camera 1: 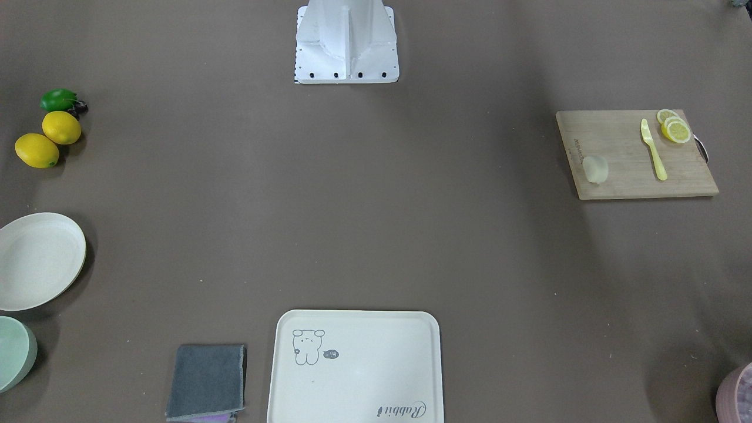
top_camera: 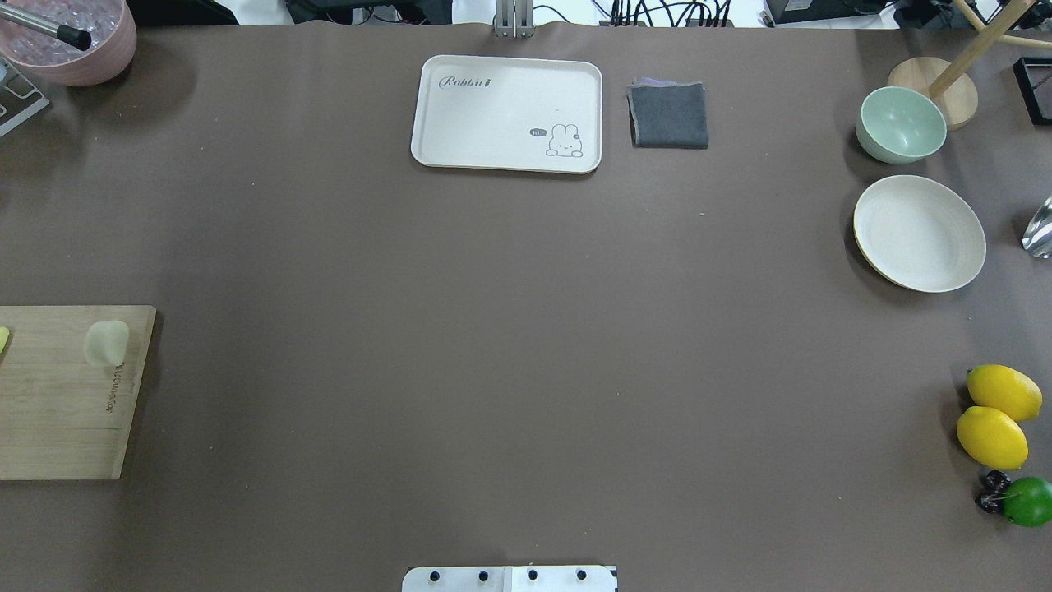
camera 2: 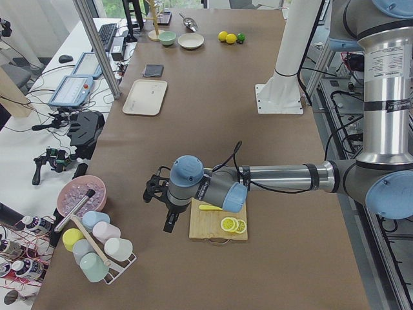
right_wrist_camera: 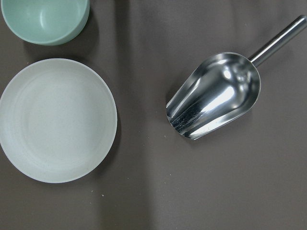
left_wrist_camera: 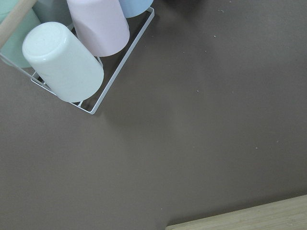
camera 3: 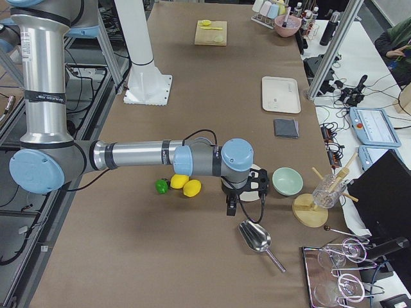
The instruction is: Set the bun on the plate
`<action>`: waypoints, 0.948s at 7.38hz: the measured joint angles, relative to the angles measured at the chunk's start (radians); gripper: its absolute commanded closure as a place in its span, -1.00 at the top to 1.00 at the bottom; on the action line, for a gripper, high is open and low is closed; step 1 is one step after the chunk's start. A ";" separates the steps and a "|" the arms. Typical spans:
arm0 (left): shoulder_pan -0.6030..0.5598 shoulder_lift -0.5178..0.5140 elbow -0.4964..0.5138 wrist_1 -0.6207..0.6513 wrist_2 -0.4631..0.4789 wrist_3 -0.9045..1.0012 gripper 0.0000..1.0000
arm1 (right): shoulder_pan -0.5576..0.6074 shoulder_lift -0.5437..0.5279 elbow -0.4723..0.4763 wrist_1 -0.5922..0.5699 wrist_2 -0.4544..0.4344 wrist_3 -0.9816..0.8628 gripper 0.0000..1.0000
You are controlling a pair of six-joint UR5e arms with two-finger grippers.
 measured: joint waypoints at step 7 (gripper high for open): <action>0.001 -0.022 0.035 -0.102 -0.028 0.001 0.95 | -0.005 0.002 0.006 0.000 0.000 0.009 1.00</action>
